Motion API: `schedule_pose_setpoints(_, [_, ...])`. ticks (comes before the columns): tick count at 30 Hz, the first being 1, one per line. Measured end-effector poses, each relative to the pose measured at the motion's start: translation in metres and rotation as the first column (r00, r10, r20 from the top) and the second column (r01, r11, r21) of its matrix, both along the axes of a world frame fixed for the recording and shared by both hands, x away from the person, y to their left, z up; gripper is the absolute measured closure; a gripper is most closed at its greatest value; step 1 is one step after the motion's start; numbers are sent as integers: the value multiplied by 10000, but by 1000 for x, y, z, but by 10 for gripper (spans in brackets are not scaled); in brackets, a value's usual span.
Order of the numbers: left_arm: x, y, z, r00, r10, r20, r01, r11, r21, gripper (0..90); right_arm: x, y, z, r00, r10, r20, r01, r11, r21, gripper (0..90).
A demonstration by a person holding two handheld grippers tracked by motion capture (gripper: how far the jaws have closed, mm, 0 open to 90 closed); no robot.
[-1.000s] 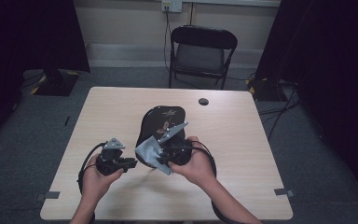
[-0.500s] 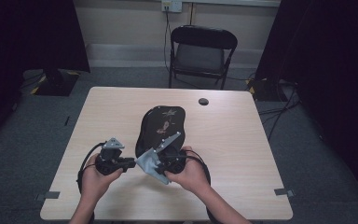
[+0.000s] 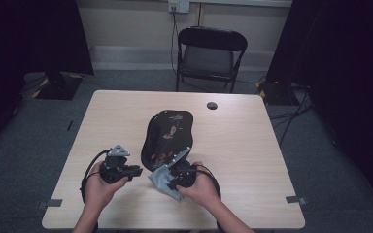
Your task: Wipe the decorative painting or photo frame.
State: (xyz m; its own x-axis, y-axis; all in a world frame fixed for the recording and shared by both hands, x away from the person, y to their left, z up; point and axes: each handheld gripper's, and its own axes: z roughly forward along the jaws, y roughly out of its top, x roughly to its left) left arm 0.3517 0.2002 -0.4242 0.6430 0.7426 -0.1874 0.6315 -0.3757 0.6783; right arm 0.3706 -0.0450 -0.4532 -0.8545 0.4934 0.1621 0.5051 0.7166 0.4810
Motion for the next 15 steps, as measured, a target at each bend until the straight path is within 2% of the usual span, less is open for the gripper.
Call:
schedule_pose_setpoints(3, [0,2,1,10000,13,-42,-13,10000,-19,780,1,-1,-5,10000,-39,-72,37,9998,-205,819])
schedule_pose_setpoints(9, [0,3,-3,9998,89,-183,-90,10000,-15,767,1,-5,-9,9997,-107,-200,105,9999,-83,819])
schedule_pose_setpoints(15, [0,4,-4,9995,258,-169,-258,9997,-19,722,-9,0,-3,9992,348,-171,-347,9994,62,819])
